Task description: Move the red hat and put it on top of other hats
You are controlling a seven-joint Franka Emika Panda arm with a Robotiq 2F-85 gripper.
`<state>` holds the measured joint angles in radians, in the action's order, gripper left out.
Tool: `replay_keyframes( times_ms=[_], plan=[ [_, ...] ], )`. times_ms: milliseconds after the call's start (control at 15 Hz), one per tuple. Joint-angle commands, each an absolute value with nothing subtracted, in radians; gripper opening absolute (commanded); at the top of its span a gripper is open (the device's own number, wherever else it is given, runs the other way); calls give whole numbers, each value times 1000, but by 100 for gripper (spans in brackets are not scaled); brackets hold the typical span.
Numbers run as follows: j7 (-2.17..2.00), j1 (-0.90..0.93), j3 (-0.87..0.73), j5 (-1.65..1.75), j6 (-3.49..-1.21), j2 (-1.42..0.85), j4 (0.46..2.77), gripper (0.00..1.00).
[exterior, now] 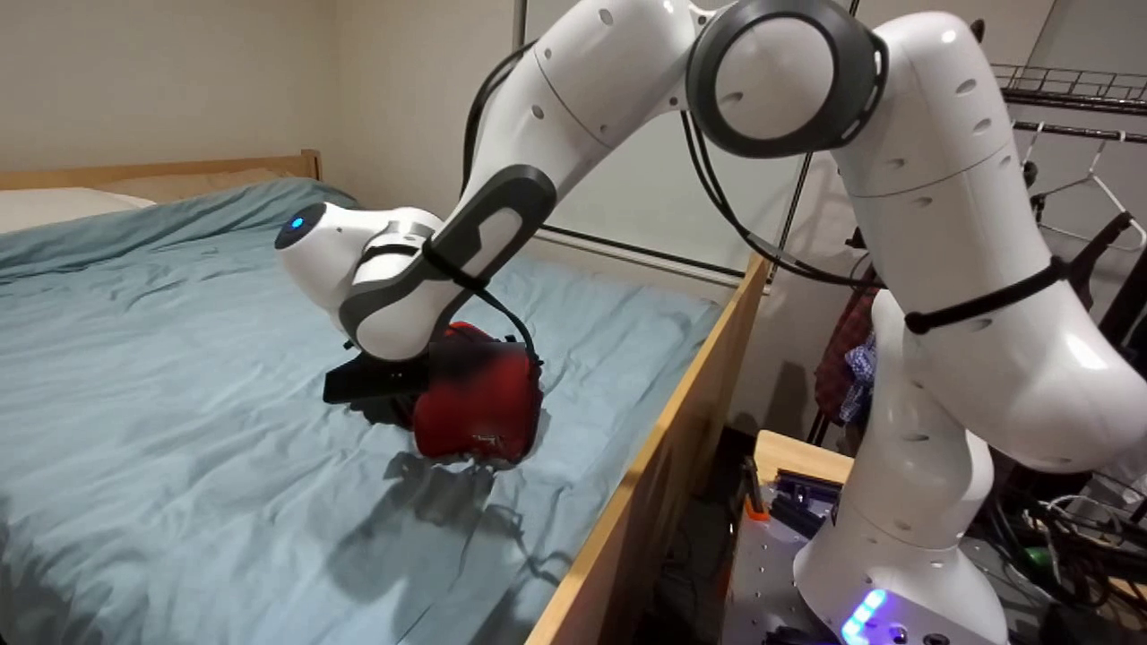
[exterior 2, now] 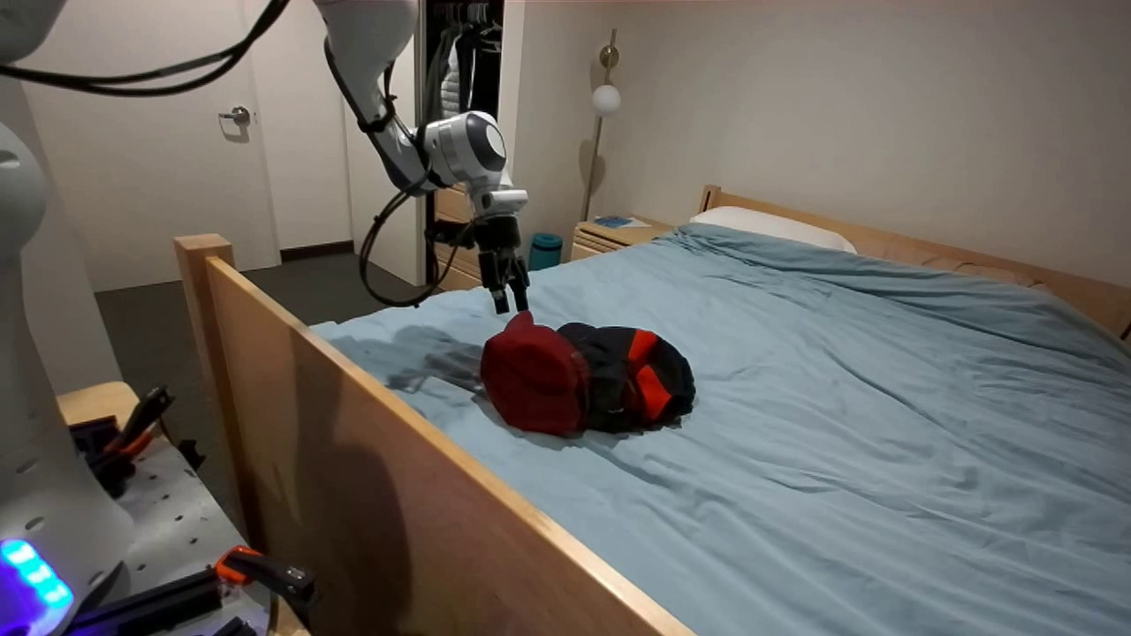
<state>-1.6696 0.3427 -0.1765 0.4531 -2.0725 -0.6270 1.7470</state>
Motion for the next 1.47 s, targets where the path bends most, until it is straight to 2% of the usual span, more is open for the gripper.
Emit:
replay_keyframes(
  times_ms=[0, 533, 600, 667, 1067, 1400],
  plan=[
    [-1707, 320, -156, 469, -2086, -641, 1723, 100],
    [-1684, 291, -156, 447, -2053, -685, 1691, 100],
    [-1682, 288, -157, 450, -2056, -689, 1689, 75],
    [-1681, 286, -157, 449, -2056, -690, 1688, 73],
    [-1595, 274, -151, 479, -2087, -655, 1721, 33],
    [-1529, 285, -203, 593, -2010, -575, 1723, 2]
  ],
)
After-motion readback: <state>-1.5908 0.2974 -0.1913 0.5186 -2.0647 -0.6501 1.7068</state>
